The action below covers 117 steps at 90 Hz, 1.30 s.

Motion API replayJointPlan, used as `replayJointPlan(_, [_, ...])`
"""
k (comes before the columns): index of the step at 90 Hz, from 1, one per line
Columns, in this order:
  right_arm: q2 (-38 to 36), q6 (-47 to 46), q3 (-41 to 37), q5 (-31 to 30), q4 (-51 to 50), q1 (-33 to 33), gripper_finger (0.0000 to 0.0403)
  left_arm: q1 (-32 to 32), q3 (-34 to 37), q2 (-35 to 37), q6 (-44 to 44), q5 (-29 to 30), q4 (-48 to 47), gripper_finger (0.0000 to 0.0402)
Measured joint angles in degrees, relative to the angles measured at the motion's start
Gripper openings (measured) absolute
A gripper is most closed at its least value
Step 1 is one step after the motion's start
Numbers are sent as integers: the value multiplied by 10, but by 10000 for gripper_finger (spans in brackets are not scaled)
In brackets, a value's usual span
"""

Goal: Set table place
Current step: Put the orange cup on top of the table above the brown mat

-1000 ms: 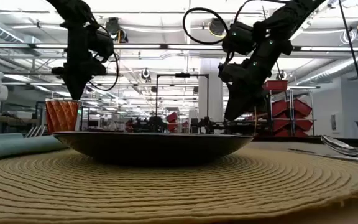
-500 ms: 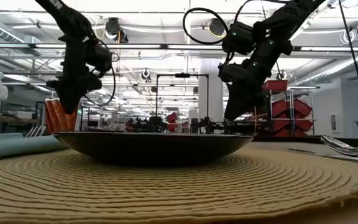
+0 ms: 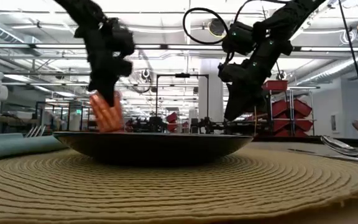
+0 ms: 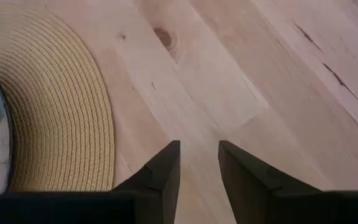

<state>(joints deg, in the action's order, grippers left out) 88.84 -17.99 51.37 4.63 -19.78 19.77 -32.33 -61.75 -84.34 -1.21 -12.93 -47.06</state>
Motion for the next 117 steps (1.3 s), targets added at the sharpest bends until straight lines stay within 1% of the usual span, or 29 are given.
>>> replayJointPlan(15, [0,-17,0,1,4,0,100,85,-29,-33,9,-4,12,0])
replayJointPlan(26, [0,-23,0,0,5,0,100,128,-75,-87,6,-3,8,0])
replayJointPlan(32, [0,-29,0,0,6,0,100,146,-113,-128,-18,-1,-26,0])
replayJointPlan(36, [0,-34,0,0,6,0,100,154,-145,-155,-39,24,-61,0])
replayJointPlan(45, [0,-38,0,0,4,0,100,169,-211,-194,-70,144,-130,0])
replayJointPlan(49, [0,-39,0,0,0,0,100,171,-230,-203,-81,165,-143,0])
replayJointPlan(64, [0,-38,0,0,-5,0,100,175,-260,-207,-97,139,-152,0])
replayJointPlan(79, [0,-38,0,0,-5,0,100,173,-262,-207,-97,117,-157,0])
replayJointPlan(95, [0,-37,0,0,-6,0,100,176,-260,-228,-101,53,-160,0])
replayJointPlan(105, [0,-37,0,-1,-7,0,100,179,-260,-229,-110,55,-150,7])
replayJointPlan(117, [0,-38,0,-1,-8,0,100,180,-260,-229,-112,56,-148,32])
